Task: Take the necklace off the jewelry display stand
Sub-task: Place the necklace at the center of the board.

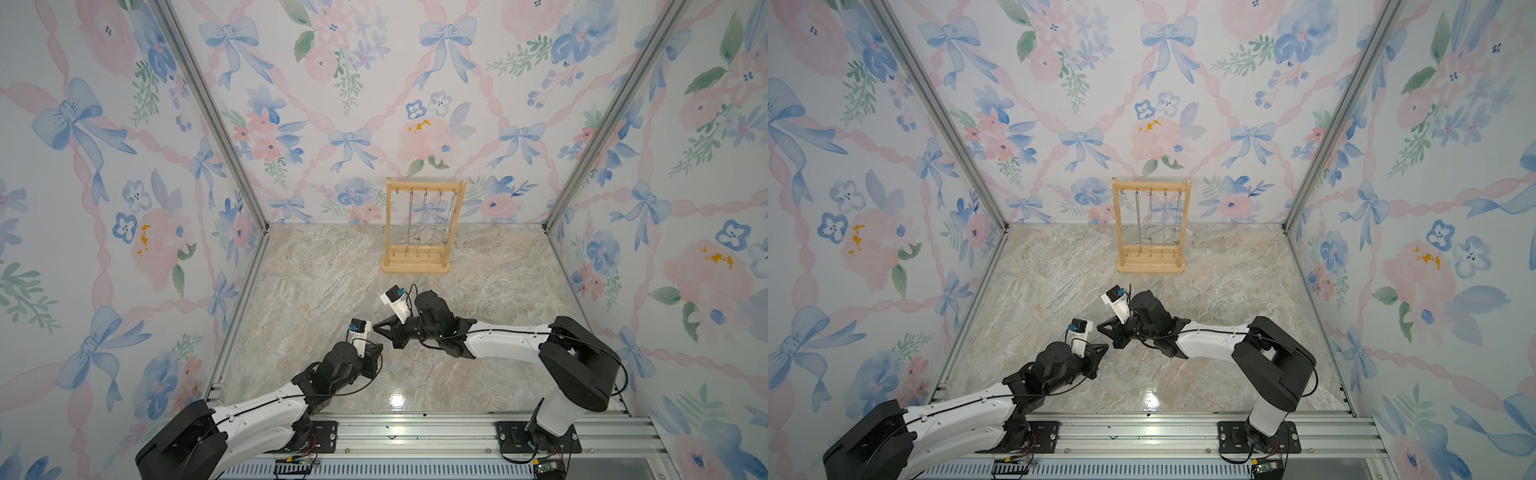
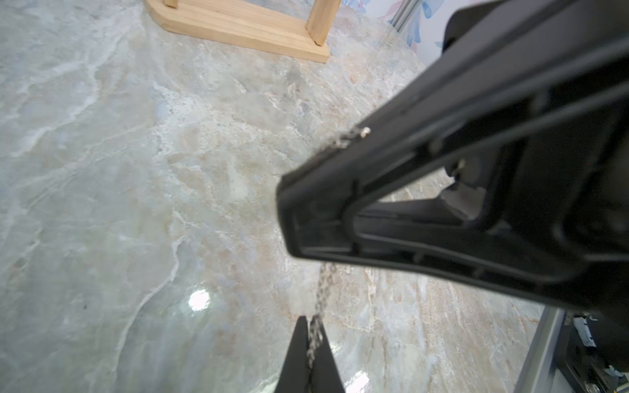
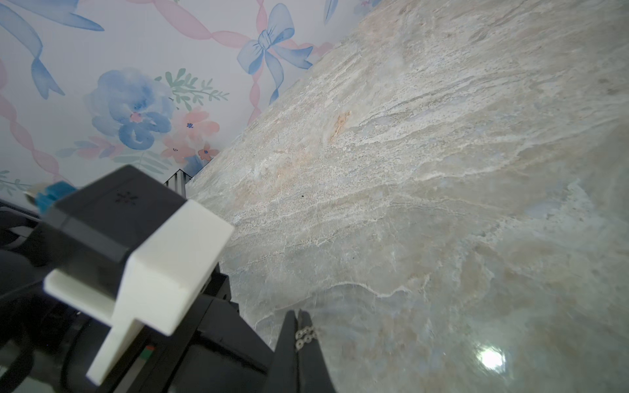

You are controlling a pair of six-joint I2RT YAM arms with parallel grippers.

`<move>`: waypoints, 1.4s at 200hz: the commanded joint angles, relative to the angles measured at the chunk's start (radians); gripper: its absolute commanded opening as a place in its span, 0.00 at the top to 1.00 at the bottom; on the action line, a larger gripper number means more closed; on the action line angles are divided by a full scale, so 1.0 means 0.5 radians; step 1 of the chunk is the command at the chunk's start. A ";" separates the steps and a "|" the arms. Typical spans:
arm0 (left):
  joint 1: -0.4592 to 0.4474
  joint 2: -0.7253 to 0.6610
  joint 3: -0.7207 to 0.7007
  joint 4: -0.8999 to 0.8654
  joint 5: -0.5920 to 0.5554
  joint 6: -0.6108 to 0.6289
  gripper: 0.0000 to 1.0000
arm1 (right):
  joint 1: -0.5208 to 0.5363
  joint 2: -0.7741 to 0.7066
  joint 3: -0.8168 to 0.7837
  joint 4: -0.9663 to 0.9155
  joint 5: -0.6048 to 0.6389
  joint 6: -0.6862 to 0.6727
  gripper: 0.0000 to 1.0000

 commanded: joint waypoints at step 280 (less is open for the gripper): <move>-0.054 0.164 0.071 -0.718 -0.397 -0.486 0.99 | -0.077 0.680 0.331 0.181 -0.131 0.027 0.97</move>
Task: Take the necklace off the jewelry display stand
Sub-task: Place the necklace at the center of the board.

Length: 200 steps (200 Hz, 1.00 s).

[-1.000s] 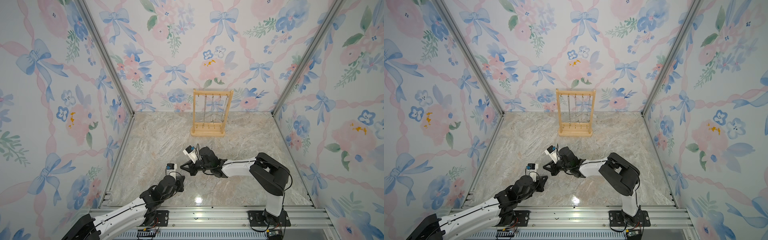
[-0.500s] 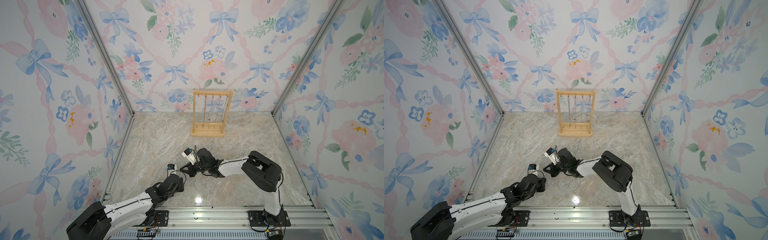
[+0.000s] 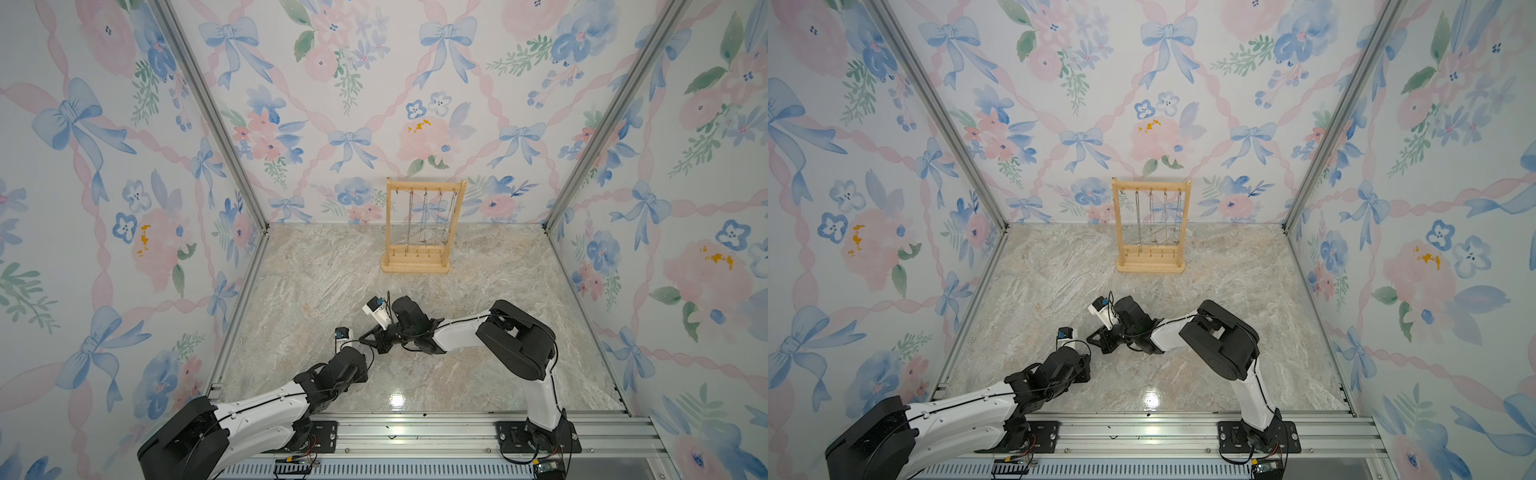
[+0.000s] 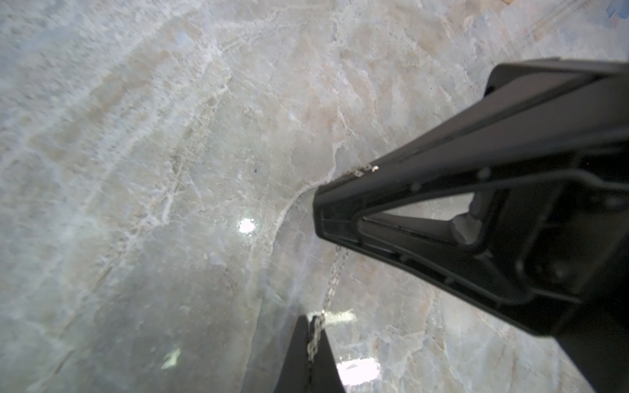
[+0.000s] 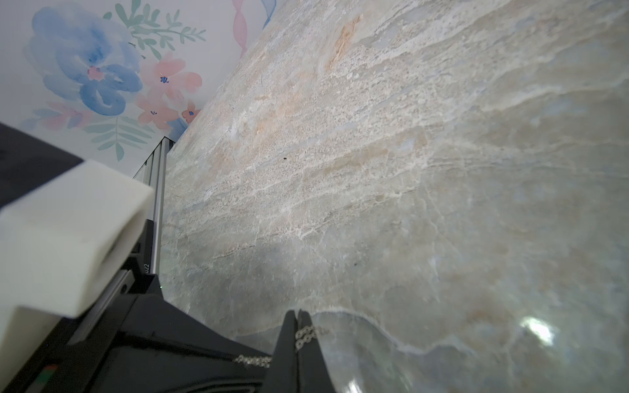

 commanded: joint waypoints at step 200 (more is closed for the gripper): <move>-0.023 -0.137 0.102 -0.203 -0.020 0.117 0.81 | -0.105 0.094 0.069 -0.017 0.096 -0.036 0.96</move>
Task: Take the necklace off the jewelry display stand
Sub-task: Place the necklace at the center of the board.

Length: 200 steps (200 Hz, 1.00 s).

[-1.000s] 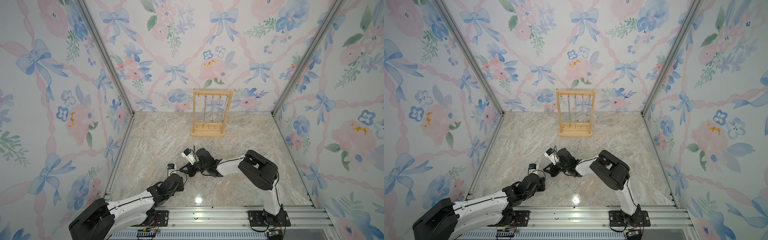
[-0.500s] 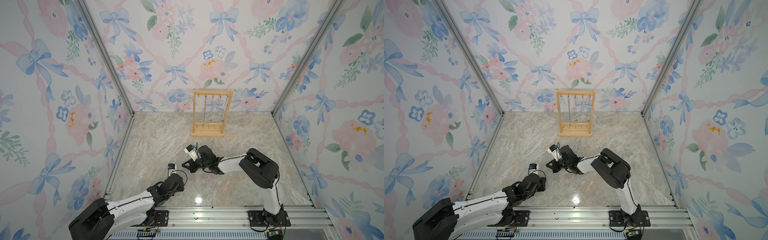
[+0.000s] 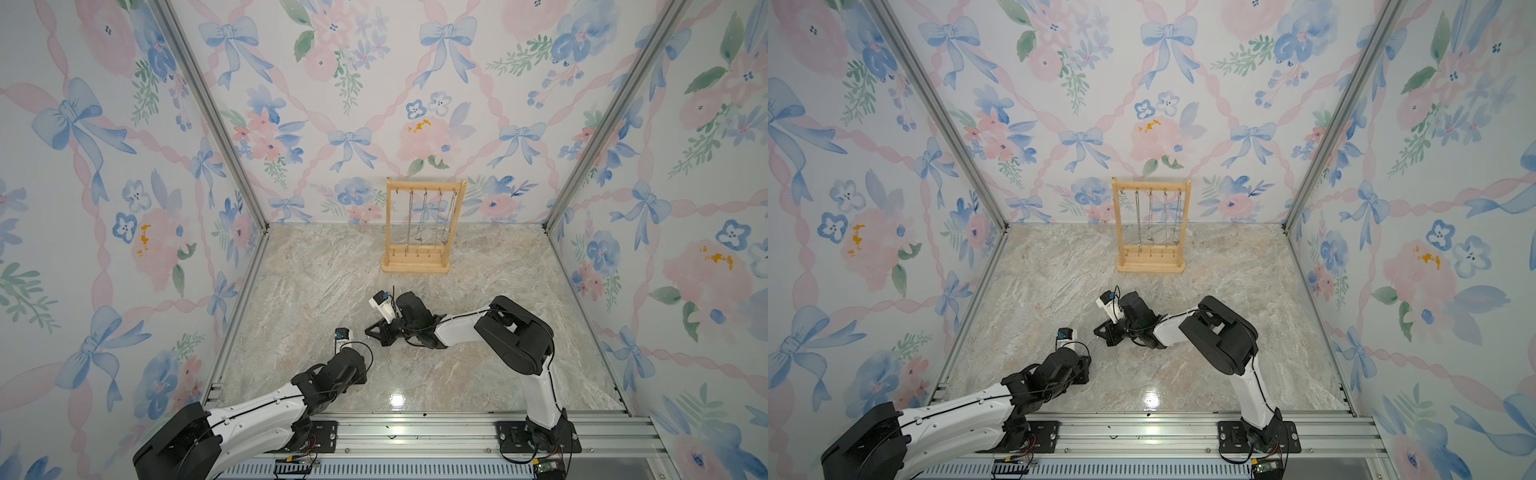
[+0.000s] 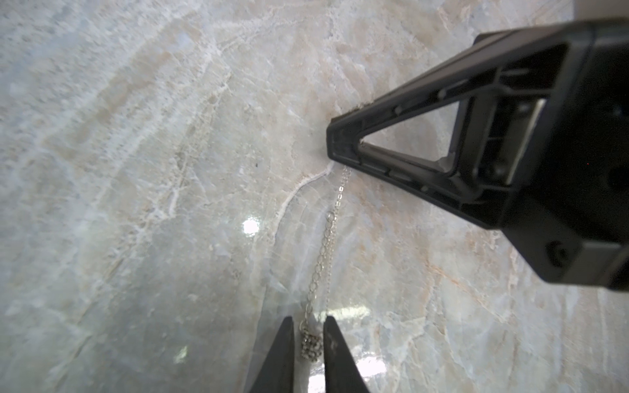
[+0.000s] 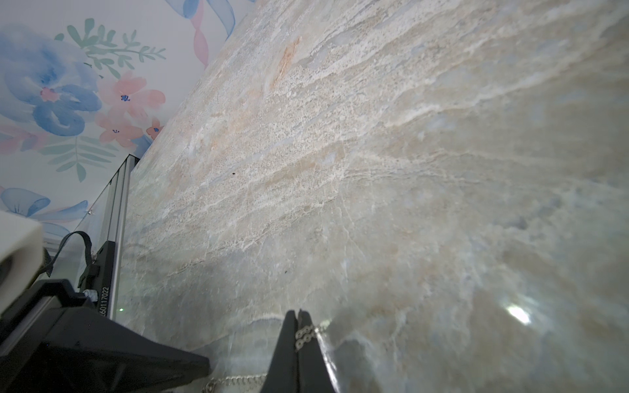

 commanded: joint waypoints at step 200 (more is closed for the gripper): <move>-0.012 0.338 0.319 0.001 -0.024 0.244 0.89 | -0.028 0.118 0.163 -0.122 -0.037 -0.013 0.95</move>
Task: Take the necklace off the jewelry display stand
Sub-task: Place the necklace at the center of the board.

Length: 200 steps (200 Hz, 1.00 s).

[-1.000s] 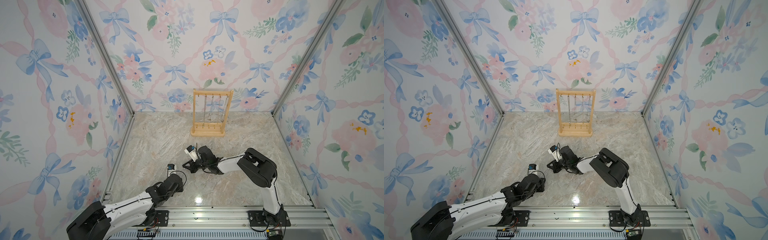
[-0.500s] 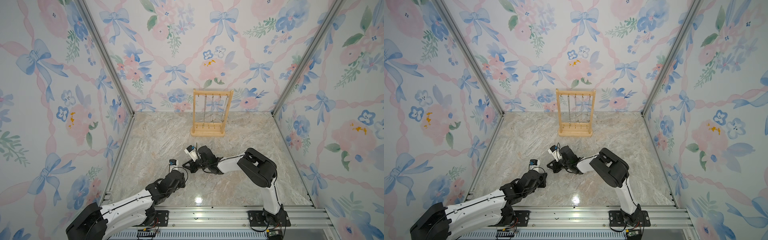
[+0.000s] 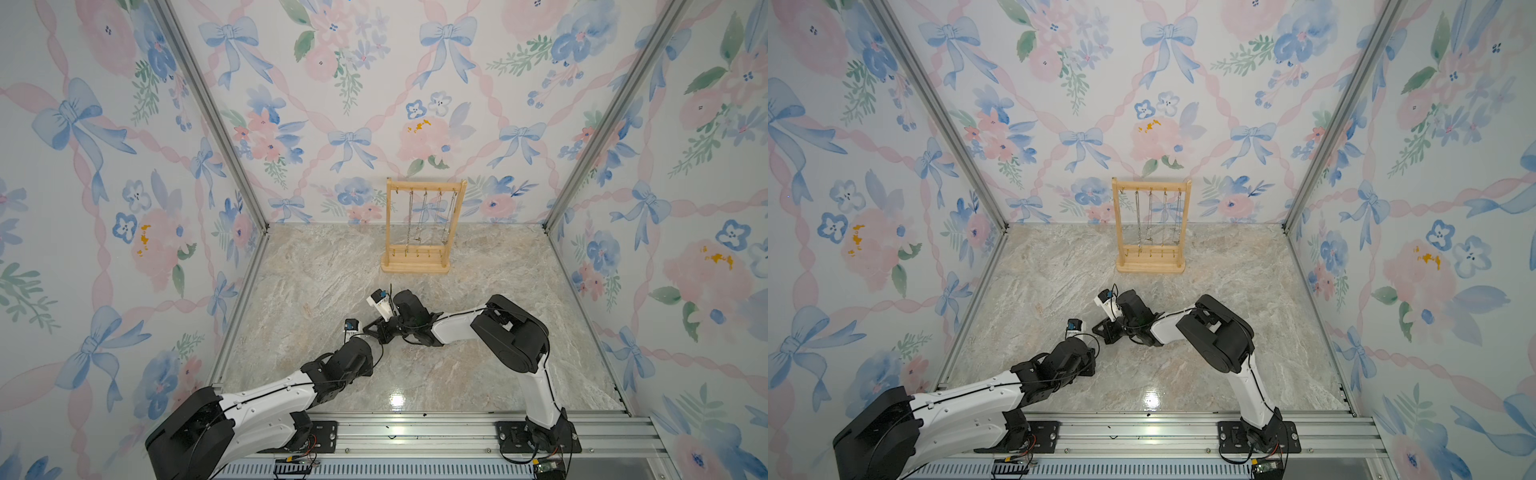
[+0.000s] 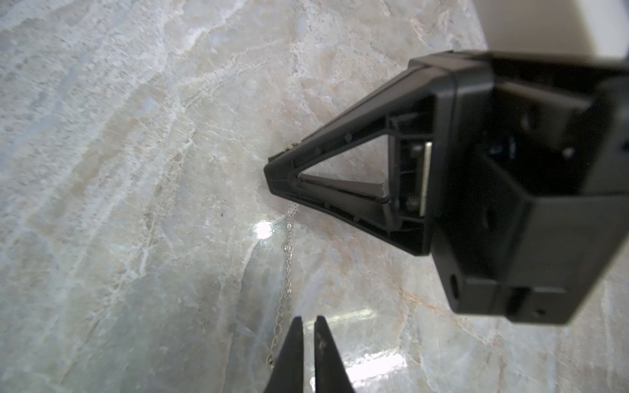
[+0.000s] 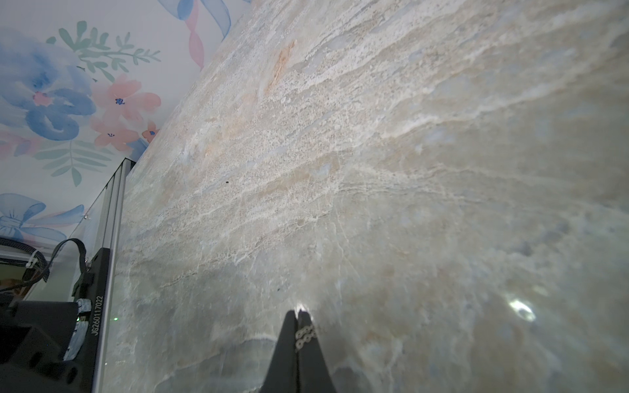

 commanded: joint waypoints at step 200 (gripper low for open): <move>-0.012 0.054 -0.137 0.053 -0.108 -0.075 0.97 | -0.017 0.117 0.131 -0.122 -0.063 -0.011 0.94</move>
